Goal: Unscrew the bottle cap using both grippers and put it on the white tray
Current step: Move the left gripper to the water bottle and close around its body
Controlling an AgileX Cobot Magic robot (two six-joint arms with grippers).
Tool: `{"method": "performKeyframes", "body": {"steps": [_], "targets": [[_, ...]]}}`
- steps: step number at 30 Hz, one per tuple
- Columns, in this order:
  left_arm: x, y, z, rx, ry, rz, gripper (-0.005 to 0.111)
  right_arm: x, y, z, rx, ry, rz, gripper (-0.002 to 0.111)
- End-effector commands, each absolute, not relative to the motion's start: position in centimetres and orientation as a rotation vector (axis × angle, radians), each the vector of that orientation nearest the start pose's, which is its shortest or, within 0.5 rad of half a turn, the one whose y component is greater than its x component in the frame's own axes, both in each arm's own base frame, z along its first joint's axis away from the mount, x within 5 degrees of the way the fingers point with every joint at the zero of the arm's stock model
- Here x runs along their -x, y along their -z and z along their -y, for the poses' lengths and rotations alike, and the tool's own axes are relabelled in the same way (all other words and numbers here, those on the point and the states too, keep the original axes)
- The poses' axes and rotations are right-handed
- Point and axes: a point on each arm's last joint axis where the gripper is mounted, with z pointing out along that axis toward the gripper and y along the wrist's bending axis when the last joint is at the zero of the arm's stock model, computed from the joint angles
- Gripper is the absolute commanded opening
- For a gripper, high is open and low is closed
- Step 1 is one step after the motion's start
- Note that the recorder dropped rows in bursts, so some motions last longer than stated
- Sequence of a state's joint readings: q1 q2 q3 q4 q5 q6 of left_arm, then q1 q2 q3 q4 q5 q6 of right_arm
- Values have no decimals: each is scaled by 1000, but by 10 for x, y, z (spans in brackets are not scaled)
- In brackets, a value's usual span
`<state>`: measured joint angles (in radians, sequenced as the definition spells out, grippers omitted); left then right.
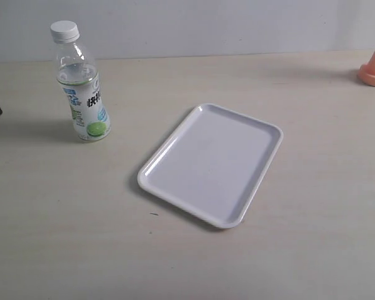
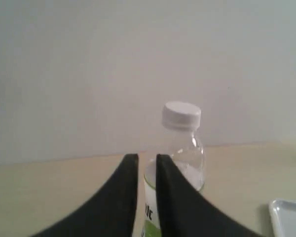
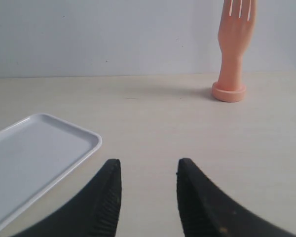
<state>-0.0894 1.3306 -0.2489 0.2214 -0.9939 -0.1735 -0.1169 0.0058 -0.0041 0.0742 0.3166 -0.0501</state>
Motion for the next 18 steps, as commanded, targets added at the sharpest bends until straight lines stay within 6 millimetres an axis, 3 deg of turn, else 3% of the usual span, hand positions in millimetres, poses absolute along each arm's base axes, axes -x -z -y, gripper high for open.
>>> {"method": "performKeyframes", "body": {"steps": [1, 4, 7, 11, 15, 18], "targets": [[-238, -185, 40, -205, 257, -1569, 58, -54, -186, 5, -113, 51, -1784, 37], [-251, -168, 41, -217, 248, -1641, 88, -54, -186, 5, -113, 51, -1784, 37], [-261, -153, 42, -224, 255, -1691, 105, -54, -186, 5, -113, 51, -1784, 37], [-269, -138, 47, -283, 280, -1729, 105, -54, -186, 5, -113, 51, -1784, 37], [-279, -134, 61, -476, 334, -1693, 105, -54, -186, 5, -113, 51, -1784, 37], [-287, -130, 64, -518, 352, -1683, 105, -54, -186, 5, -113, 51, -1784, 37]]}}
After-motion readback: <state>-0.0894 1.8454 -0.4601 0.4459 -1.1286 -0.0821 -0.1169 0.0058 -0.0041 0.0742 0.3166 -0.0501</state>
